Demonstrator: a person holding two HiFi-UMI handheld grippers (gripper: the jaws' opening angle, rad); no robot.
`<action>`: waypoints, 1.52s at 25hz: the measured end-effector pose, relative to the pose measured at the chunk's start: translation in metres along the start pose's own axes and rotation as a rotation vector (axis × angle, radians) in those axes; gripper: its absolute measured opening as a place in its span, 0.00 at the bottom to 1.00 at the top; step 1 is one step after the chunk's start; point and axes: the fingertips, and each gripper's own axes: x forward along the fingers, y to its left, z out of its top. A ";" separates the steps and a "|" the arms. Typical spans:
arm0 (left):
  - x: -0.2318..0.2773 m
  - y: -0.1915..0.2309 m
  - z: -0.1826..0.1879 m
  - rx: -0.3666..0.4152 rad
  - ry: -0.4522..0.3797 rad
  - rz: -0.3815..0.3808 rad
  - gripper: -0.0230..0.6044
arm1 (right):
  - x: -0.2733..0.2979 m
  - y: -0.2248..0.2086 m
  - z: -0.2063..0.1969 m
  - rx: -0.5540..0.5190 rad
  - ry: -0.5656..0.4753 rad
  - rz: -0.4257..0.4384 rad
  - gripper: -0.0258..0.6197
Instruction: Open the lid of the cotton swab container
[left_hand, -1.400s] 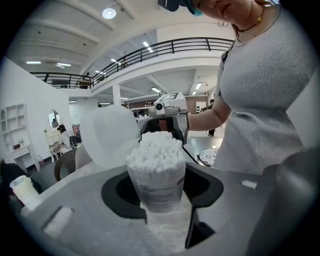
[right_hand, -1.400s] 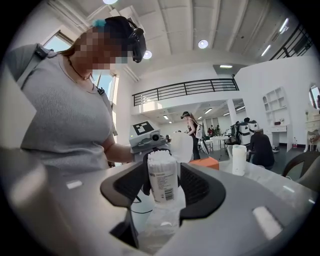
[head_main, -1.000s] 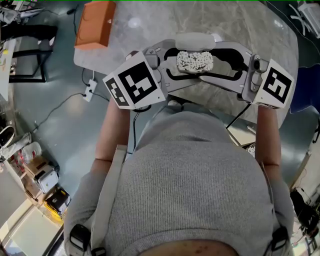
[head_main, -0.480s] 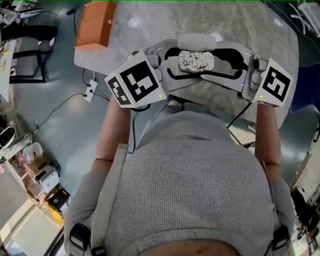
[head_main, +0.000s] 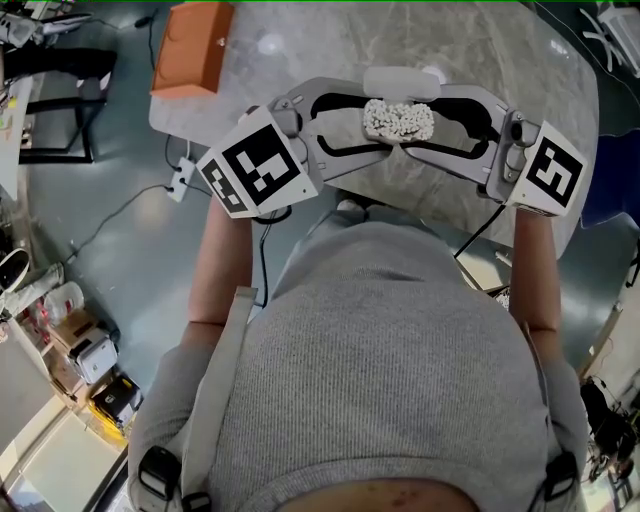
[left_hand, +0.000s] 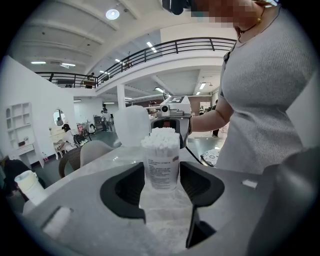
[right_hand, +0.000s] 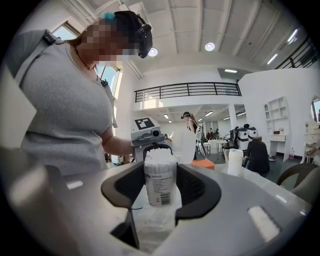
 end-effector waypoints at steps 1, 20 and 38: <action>-0.003 0.002 0.000 -0.001 -0.003 0.006 0.40 | 0.000 -0.001 0.000 0.008 0.004 -0.008 0.34; -0.009 0.001 0.009 0.037 -0.023 -0.007 0.36 | 0.002 0.001 -0.006 -0.033 0.028 -0.020 0.35; 0.014 0.011 -0.025 0.024 0.080 -0.009 0.36 | 0.004 -0.012 -0.044 -0.024 0.092 -0.049 0.35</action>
